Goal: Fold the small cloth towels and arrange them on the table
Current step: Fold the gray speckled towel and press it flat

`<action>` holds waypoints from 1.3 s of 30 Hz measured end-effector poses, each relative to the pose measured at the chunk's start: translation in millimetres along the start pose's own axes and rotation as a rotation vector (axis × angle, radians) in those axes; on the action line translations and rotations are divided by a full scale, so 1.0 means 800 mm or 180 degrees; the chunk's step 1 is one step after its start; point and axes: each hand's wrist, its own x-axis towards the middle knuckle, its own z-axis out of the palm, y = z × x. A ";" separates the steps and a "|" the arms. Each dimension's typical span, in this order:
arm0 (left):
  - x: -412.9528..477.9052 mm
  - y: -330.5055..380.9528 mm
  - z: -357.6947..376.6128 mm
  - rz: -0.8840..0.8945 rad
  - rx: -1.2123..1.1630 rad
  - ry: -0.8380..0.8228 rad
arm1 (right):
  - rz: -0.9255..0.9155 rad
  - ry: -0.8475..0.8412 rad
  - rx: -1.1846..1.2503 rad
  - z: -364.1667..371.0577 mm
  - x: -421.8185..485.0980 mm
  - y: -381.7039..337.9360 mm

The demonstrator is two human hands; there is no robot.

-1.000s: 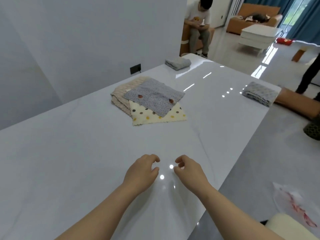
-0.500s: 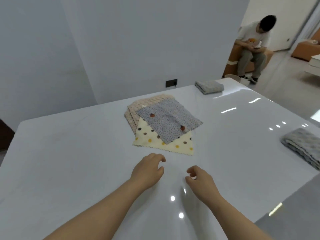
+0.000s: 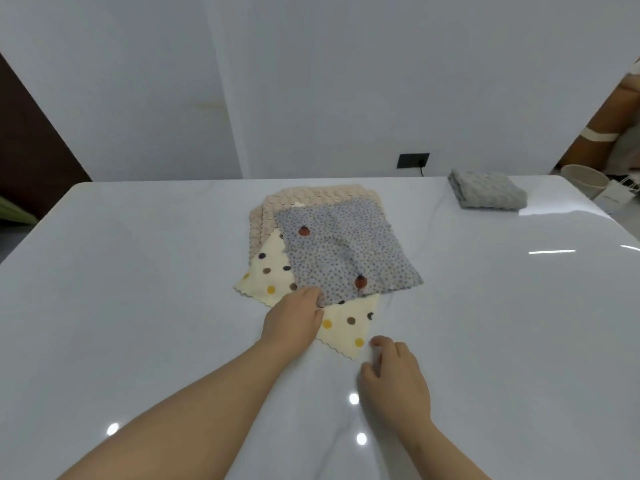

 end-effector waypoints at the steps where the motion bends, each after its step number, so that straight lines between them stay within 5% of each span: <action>1: 0.007 0.000 0.005 -0.0065 0.0112 0.0023 | -0.0058 0.0045 -0.0106 0.002 0.002 0.001; 15: 0.051 -0.010 0.011 0.0356 0.1065 0.0895 | -0.0466 0.0726 -0.0180 0.020 0.018 0.019; 22: 0.013 -0.010 0.001 0.0993 0.0905 0.2366 | -0.0669 0.0883 0.0390 0.023 0.013 0.030; 26: -0.056 -0.008 0.008 0.1270 0.0804 0.2642 | -0.0956 0.1181 0.0695 0.028 -0.005 0.040; 32: -0.177 -0.014 0.031 0.1569 0.0583 0.2214 | -0.1313 0.1187 -0.0267 0.037 -0.058 0.054; 39: -0.255 -0.053 0.084 0.0896 -0.0202 0.1417 | -0.1376 0.1129 -0.0559 0.041 -0.079 0.068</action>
